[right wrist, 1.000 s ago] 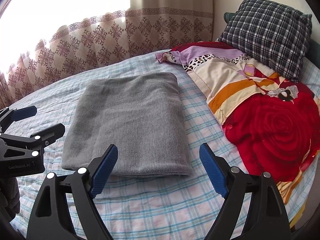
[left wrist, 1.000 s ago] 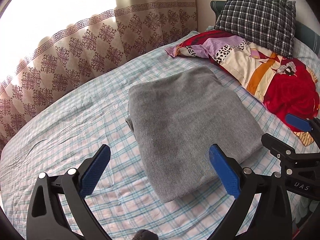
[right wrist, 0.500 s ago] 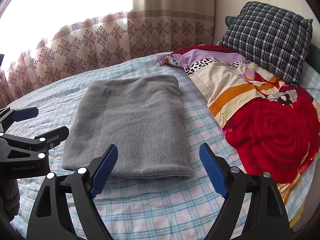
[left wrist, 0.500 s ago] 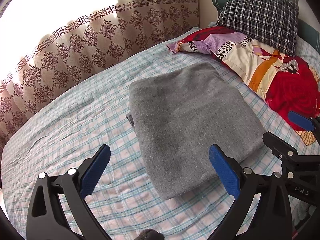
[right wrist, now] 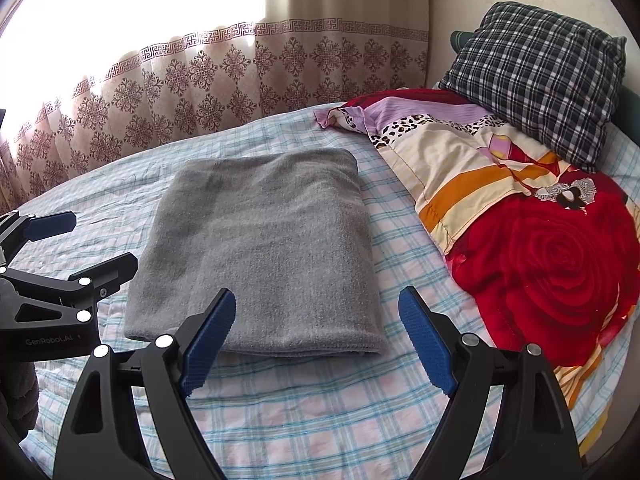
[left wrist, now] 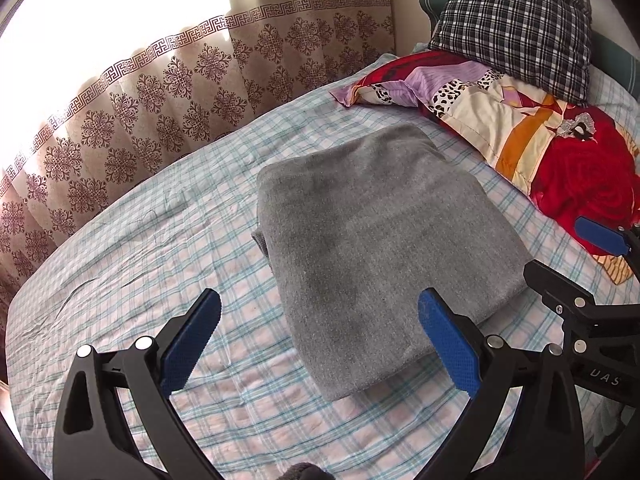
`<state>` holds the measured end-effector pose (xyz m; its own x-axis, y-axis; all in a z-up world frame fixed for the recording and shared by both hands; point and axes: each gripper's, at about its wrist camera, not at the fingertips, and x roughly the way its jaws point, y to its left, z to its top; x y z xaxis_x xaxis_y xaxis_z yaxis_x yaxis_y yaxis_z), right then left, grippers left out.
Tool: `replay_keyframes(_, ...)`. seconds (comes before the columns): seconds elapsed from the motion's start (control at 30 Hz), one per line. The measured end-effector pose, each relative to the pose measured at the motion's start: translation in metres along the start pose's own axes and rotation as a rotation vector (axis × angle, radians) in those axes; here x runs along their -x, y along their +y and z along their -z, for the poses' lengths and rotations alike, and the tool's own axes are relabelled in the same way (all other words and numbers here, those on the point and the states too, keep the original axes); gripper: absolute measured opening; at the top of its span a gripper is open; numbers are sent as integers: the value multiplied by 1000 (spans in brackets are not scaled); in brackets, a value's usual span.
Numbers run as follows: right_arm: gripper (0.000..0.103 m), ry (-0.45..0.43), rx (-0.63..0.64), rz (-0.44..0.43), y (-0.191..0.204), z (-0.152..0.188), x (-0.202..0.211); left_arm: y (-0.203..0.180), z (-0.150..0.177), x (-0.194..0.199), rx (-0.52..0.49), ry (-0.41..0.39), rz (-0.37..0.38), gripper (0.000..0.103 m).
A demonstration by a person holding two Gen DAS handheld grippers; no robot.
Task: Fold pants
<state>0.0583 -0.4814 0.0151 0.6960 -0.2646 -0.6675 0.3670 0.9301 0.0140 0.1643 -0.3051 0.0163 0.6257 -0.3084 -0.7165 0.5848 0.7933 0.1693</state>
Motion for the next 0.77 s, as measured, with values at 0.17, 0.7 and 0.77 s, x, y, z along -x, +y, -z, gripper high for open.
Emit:
replay_keyframes(0.17, 83, 2, 0, -1, 0, 0, -2, -1, 0, 1, -6, -5, -1, 100)
replay_keyframes(0.7, 83, 15, 7, -16, -1, 0, -8, 8, 0, -4, 35, 28, -12, 100)
replay_keyframes(0.77, 83, 16, 7, -17, 0, 0, -8, 11, 1, -6, 45, 37, -13, 100)
